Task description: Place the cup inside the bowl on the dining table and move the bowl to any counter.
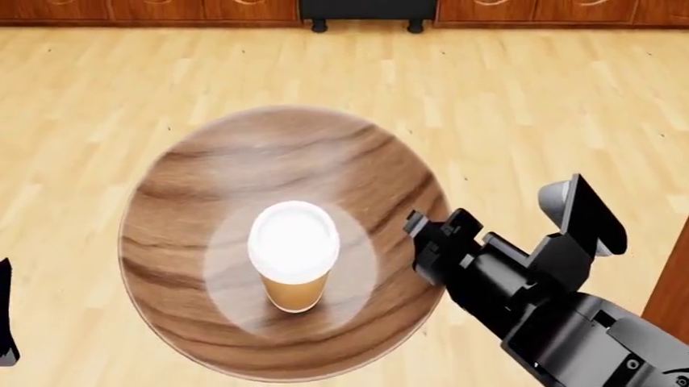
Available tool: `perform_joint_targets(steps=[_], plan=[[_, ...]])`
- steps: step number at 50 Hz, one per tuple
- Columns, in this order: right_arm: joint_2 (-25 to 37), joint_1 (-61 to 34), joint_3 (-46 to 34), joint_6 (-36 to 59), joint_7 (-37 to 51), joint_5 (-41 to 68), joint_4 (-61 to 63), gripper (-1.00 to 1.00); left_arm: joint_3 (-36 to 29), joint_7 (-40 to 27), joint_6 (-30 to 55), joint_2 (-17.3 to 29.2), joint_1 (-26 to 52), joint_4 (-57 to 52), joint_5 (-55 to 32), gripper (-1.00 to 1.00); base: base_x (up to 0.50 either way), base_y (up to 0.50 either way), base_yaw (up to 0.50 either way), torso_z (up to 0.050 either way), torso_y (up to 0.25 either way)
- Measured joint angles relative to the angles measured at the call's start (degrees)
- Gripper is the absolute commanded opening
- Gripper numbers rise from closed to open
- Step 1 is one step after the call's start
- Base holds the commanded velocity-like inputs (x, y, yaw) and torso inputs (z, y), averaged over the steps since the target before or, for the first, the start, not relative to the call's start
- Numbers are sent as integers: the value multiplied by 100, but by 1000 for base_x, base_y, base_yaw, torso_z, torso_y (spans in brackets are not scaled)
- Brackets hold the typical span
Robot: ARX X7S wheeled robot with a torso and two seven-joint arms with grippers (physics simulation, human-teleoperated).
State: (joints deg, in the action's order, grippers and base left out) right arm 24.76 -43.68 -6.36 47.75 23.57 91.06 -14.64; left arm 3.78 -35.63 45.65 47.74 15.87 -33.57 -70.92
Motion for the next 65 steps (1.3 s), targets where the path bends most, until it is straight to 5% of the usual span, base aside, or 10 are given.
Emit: perform_joint_targets(steps=[65], plan=[[-109,-445,-209,-48,-157,-78,-357,-100,-87,16,10,58,297,119,-26,100,500,-34,0,0,1]])
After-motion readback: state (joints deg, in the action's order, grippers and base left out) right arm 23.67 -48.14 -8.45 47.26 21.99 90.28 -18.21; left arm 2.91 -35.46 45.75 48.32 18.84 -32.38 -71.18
